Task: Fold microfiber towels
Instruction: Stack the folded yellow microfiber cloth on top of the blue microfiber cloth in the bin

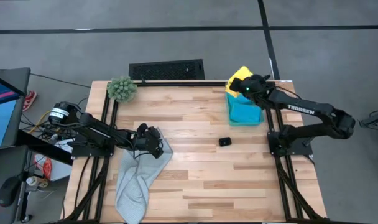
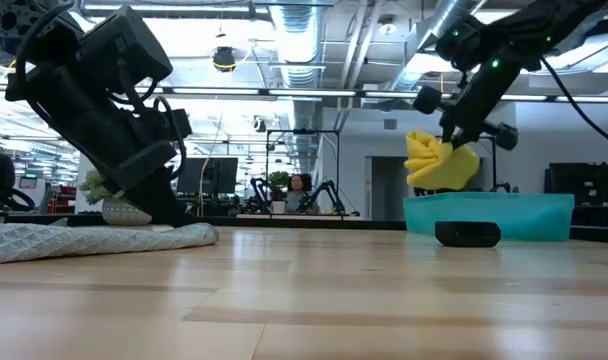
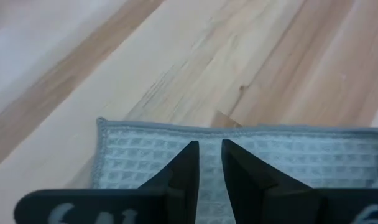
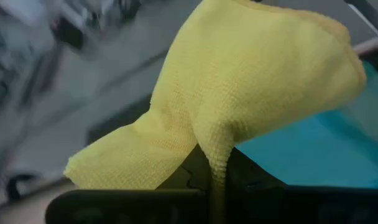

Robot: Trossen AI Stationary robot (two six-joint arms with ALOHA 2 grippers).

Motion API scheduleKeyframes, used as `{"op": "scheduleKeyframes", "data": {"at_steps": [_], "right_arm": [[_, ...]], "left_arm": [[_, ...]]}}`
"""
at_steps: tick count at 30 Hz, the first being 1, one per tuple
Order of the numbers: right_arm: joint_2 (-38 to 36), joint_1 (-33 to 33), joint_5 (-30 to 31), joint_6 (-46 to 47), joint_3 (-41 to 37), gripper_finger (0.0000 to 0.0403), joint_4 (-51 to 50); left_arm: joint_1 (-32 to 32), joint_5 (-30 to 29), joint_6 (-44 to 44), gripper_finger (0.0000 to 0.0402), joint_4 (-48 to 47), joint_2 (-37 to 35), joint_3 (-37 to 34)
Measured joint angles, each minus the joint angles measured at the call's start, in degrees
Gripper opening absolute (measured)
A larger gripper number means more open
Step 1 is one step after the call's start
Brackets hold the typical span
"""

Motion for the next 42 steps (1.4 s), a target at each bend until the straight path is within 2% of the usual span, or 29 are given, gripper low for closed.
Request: {"op": "scheduleKeyframes", "data": {"at_steps": [2, 7, 17, 24, 32, 34, 38, 42], "right_arm": [[1.05, 0.93, 3.30, 4.95, -1.51, 0.0030, 3.09], [4.41, 2.78, 11.13, 14.15, -3.53, 0.0030, 3.21], [12.02, 5.16, 11.13, 25.33, -5.24, 0.0041, 3.40], [12.21, 6.11, 10.39, 18.63, -5.24, 0.0091, 3.07], [6.19, 6.09, 4.95, 5.12, -5.19, 0.0215, 2.11], [3.81, 6.11, 3.41, 4.77, -5.17, 0.0239, -0.49], [-1.35, 7.06, 1.92, 3.83, -5.15, 0.0258, -5.31], [-3.76, 8.91, 7.20, 1.80, -5.15, 0.0259, -4.63]], "left_arm": [[-0.02, 0.28, 0.09, 0.0061, 0.74, 0.00, 0.00], [-0.38, 2.22, 0.33, 0.0061, 0.94, 0.00, 0.00], [-1.72, 2.23, -0.34, 0.0061, 0.78, 0.00, 0.00], [-2.99, 2.69, -1.00, 0.0061, 0.74, 0.00, 0.02], [-3.02, 3.06, -2.05, 0.0061, 0.74, -0.02, 0.04], [-3.02, 3.53, -2.08, 0.0061, 0.74, -0.02, 0.04], [-3.02, 3.69, -2.08, 0.0061, 0.73, -0.02, 0.04], [-3.02, 3.67, -2.18, 0.0061, 0.80, -0.02, 0.04]]}}
